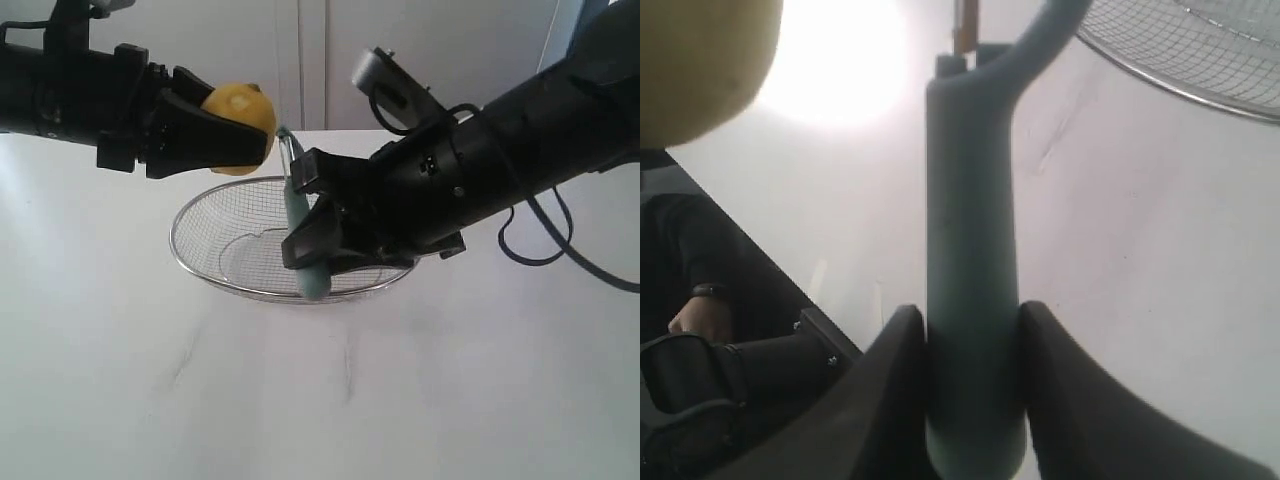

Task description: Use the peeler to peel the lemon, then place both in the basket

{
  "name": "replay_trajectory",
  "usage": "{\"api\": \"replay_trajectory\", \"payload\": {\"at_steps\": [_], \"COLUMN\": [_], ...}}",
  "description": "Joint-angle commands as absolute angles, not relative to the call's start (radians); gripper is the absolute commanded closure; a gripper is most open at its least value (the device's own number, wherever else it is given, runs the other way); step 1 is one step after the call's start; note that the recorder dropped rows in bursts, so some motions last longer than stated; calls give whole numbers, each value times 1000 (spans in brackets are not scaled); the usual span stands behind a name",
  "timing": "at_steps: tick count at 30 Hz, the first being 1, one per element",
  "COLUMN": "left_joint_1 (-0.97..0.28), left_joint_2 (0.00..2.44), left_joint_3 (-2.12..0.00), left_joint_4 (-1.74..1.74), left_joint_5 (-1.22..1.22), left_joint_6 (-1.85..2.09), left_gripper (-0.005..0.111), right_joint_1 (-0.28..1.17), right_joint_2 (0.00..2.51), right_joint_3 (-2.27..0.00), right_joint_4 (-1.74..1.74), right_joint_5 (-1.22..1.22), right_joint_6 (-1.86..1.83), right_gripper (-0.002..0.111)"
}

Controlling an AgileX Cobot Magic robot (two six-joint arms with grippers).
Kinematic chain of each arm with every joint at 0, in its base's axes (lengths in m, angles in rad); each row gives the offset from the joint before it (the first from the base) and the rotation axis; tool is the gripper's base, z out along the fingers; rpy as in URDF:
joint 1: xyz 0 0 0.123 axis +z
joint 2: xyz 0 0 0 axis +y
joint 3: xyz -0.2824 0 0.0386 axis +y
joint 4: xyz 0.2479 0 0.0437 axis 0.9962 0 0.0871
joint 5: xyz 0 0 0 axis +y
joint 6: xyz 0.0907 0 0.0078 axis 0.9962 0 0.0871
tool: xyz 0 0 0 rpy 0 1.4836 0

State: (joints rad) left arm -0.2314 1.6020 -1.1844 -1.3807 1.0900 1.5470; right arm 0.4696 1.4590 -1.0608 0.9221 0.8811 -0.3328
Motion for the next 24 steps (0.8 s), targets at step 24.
{"api": "replay_trajectory", "payload": {"at_steps": [24], "left_joint_1": [-235], "left_joint_2": [1595], "left_joint_3": [-1186], "left_joint_4": [-1382], "left_joint_5": [1093], "left_joint_6": [1548], "left_gripper": [107], "right_joint_1": [470], "right_joint_2": [1427], "right_joint_3": [-1057], "right_joint_4": [1080], "right_joint_5": [856], "right_joint_6": [-396], "right_gripper": [108]}}
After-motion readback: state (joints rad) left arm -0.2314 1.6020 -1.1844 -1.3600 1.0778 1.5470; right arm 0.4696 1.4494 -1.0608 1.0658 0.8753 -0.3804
